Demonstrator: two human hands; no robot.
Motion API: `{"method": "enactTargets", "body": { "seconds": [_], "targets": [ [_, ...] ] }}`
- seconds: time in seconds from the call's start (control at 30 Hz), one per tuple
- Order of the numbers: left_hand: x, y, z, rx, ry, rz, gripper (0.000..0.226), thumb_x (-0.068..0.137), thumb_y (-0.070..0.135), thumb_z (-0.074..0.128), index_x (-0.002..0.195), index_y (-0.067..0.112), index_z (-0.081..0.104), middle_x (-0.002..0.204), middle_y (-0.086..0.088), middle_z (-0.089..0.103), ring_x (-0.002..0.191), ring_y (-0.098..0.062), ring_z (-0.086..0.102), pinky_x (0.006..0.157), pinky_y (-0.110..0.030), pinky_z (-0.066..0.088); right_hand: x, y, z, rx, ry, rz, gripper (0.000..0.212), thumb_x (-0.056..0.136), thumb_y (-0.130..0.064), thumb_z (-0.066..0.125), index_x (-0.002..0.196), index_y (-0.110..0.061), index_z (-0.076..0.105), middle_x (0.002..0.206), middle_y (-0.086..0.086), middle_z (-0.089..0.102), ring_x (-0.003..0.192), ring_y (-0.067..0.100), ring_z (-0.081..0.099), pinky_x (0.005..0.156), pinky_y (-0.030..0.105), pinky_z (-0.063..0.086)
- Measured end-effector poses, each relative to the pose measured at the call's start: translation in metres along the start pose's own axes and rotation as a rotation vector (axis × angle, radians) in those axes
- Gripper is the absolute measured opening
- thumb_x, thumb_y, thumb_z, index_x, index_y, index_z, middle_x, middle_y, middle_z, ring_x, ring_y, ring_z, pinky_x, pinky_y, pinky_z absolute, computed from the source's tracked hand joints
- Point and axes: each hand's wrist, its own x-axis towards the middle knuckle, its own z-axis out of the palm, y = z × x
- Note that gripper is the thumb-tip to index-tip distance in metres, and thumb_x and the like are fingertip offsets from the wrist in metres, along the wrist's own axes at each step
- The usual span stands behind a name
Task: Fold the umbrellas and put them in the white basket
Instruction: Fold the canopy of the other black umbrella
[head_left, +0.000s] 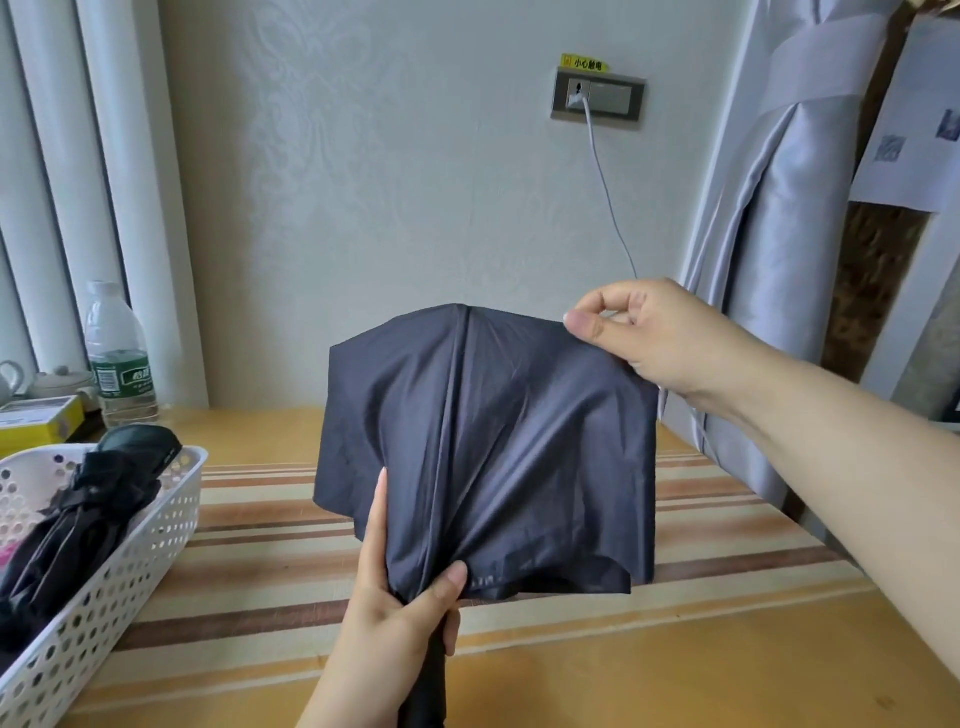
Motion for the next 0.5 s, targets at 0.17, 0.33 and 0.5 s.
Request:
{"method": "enactTargets", "body": {
  "seconds": [0.17, 0.33, 0.5],
  "targets": [
    [0.001, 0.005, 0.002, -0.099, 0.046, -0.096, 0.082, 0.081, 0.001, 0.063, 0.140, 0.046, 0.031, 0.052, -0.015, 0.045, 0.041, -0.023, 0.041, 0.042, -0.029, 0.039, -0.034, 0.031, 0.012, 0.593, -0.418, 0.352, 0.114, 0.048, -0.084, 0.065, 0.134, -0.010, 0.053, 0.134, 0.022, 0.054, 0.125, 0.035, 0.053, 0.105, 0.050, 0.042],
    [-0.004, 0.008, 0.004, -0.012, -0.005, -0.173, 0.096, 0.073, 0.003, 0.074, 0.140, 0.051, 0.026, 0.055, -0.009, 0.051, 0.046, -0.020, 0.043, 0.049, -0.027, 0.043, -0.056, 0.026, 0.048, 0.517, -0.376, 0.325, 0.053, 0.082, -0.050, 0.062, 0.129, -0.026, 0.054, 0.117, -0.010, 0.069, 0.107, 0.008, 0.066, 0.093, 0.029, 0.053],
    [-0.009, 0.010, 0.008, 0.112, -0.046, -0.211, 0.101, 0.057, 0.008, 0.078, 0.140, 0.042, 0.032, 0.063, 0.002, 0.056, 0.051, -0.012, 0.053, 0.053, -0.023, 0.048, -0.052, -0.004, 0.074, 0.724, -0.430, 0.347, 0.047, 0.097, -0.046, 0.037, 0.132, -0.019, 0.054, 0.129, -0.002, 0.064, 0.116, 0.014, 0.062, 0.097, 0.036, 0.051]
  ]
}}
